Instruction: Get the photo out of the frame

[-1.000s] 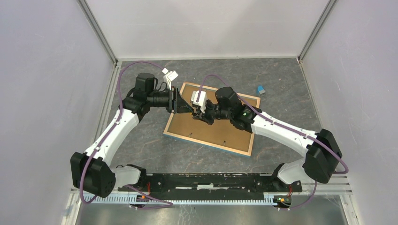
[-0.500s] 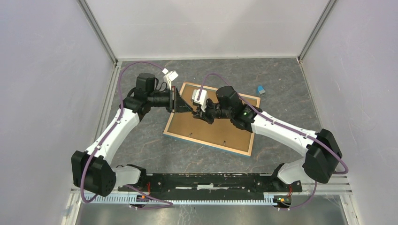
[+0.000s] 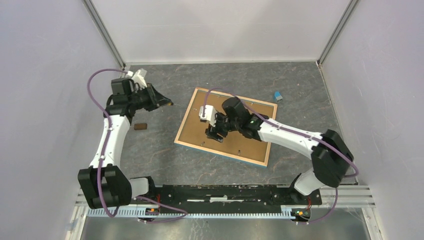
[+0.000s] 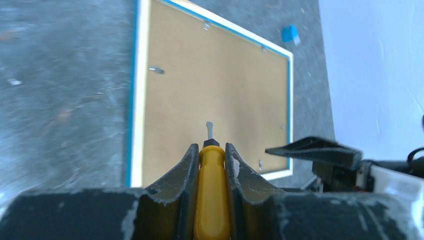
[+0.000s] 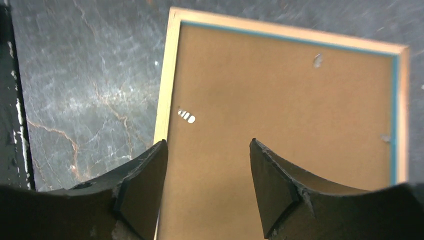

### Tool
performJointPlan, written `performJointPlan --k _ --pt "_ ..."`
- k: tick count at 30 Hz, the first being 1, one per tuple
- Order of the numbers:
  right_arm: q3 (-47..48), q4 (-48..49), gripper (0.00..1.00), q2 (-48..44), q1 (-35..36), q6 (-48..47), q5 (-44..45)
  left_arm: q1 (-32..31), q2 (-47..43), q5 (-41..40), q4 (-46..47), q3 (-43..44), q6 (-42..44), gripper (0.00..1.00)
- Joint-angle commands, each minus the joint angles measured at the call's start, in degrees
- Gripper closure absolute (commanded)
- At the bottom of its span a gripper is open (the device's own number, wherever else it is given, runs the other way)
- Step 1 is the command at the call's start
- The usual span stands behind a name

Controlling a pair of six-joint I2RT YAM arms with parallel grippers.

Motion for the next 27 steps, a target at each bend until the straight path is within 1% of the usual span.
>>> performJointPlan --k 1,4,8,13,22,24,27 --pt "3.8 -3.7 0.35 6.2 3.1 -3.5 2.9 4.6 -0.8 -2.1 -0.5 0.5 -4.0 0.98" --pt "4.8 -5.7 0.41 9.7 5.7 -4.7 5.2 5.5 -1.1 -1.9 -0.5 0.4 -4.2 0.98" --pt "4.1 -6.8 0.42 11.9 8.1 -5.4 7.0 5.9 -1.0 -0.8 -0.2 0.5 -4.7 0.98" --pt "3.3 -7.0 0.43 13.5 9.6 -6.0 9.7 6.0 -0.7 0.0 0.6 0.2 -5.5 0.98" --pt "3.0 -7.6 0.49 18.0 11.0 -7.3 14.0 6.3 -0.4 0.0 -0.6 1.2 -4.9 0.98" --pt "2.8 -7.6 0.54 18.4 11.7 -7.9 14.5 6.3 -0.3 0.0 -0.5 1.2 -4.9 0.98" --pt "1.6 -7.6 0.68 18.6 13.5 -9.3 14.9 6.3 0.1 0.0 -0.4 1.4 -4.9 0.98"
